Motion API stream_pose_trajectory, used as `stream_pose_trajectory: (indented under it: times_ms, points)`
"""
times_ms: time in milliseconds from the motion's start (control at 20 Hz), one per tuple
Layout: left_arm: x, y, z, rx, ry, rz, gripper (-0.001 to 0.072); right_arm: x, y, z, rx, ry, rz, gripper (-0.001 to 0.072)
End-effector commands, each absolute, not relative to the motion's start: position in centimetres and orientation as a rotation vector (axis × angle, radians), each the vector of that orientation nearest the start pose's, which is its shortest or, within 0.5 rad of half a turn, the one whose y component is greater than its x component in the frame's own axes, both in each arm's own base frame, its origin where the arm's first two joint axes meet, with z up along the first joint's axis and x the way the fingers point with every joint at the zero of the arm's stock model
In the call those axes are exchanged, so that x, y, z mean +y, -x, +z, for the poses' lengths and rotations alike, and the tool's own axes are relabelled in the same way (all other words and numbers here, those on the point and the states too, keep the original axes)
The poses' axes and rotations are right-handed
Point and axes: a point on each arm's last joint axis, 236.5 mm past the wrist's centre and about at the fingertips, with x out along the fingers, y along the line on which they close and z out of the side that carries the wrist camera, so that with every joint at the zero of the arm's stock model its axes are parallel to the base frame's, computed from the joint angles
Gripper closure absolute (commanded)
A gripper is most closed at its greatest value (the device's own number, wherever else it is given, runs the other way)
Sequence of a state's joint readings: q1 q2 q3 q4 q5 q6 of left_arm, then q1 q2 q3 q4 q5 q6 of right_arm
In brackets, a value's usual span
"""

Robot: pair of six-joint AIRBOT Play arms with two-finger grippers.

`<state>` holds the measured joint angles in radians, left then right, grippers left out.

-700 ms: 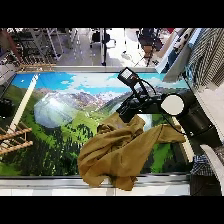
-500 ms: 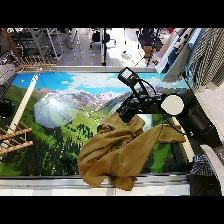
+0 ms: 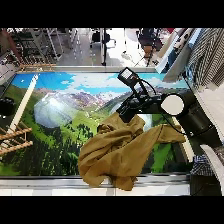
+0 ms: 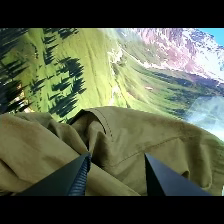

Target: Fold the clothes and pants, and hang the long-sleeved shirts on hangers.

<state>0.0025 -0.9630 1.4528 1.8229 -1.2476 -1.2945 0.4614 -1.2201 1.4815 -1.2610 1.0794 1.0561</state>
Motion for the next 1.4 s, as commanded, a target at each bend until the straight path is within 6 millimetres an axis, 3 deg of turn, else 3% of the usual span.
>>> stream_pose_trajectory:
  times_ms: [0, 100, 250, 350, 450, 600, 700, 850, 900, 950, 1050, 1150, 1200, 1250, 1350]
  points:
    - [3.1, -37.1, 24.2, 0.749, -0.352, 0.004, 0.0124, 25.8, -37.3, 18.2, 0.678, 0.399, 0.84, 0.0303]
    - [0.6, -37.4, 23.9, 0.741, -0.28, -0.081, 0.0124, 26.9, -36.9, 18.8, 0.665, 0.341, 0.869, 0.0303]
    - [-5.4, -37.3, 24.1, 0.715, -0.094, -0.29, 0.0124, 29.7, -35.9, 21.4, 0.612, 0.168, 0.954, 0.0303]
    - [-8.5, -36.9, 24.9, 0.696, 0.008, -0.401, 0.0128, 30.3, -35.6, 22.2, 0.598, 0.126, 0.974, 0.0303]
    - [-10.0, -36.0, 24.6, 0.728, 0.038, -0.46, 0.0128, 30.8, -34.5, 21.9, 0.643, 0.092, 1.008, 0.0301]
    - [-10.9, -33.3, 20.5, 0.907, 0.024, -0.519, 0.0126, 30.8, -31.8, 20.4, 0.751, 0.11, 1.08, 0.0304]
    - [-11.8, -31.3, 15.6, 1.049, 0.022, -0.572, 0.0126, 29.1, -30.0, 17.9, 0.878, 0.198, 1.089, 0.0304]
    - [-14.9, -26.4, 7.3, 1.262, 0.084, -0.733, 0.0125, 22.8, -27.7, 11.9, 1.195, 0.354, 0.927, 0.0302]
    - [-16.2, -24.6, 5.4, 1.302, 0.112, -0.803, 0.0124, 21.9, -26.7, 10.3, 1.259, 0.369, 0.919, 0.028]
    - [-17.1, -23.1, 3.5, 1.336, 0.133, -0.848, 0.0124, 21.3, -25.4, 8.7, 1.322, 0.366, 0.918, 0.0163]
    - [-17.7, -20.7, 0.0, 1.404, 0.125, -0.868, 0.0121, 21.7, -21.9, 5.5, 1.453, 0.291, 0.961, 0.0132]
    - [-18.0, -19.2, -2.0, 1.437, 0.11, -0.88, 0.0065, 22.3, -18.4, 2.5, 1.567, 0.251, 1.012, 0.0115]
    - [-18.2, -18.9, -2.5, 1.439, 0.104, -0.878, 0.0064, 22.2, -17.3, 1.2, 1.602, 0.268, 1.015, 0.0068]
    - [-18.5, -19.2, -2.9, 1.423, 0.098, -0.87, 0.006, 22.3, -16.7, -0.2, 1.613, 0.291, 1.009, 0.0067]
    - [-19.1, -20.2, -3.5, 1.394, 0.095, -0.845, 0.0056, 23.6, -17.4, -2.4, 1.538, 0.298, 0.986, 0.0045]
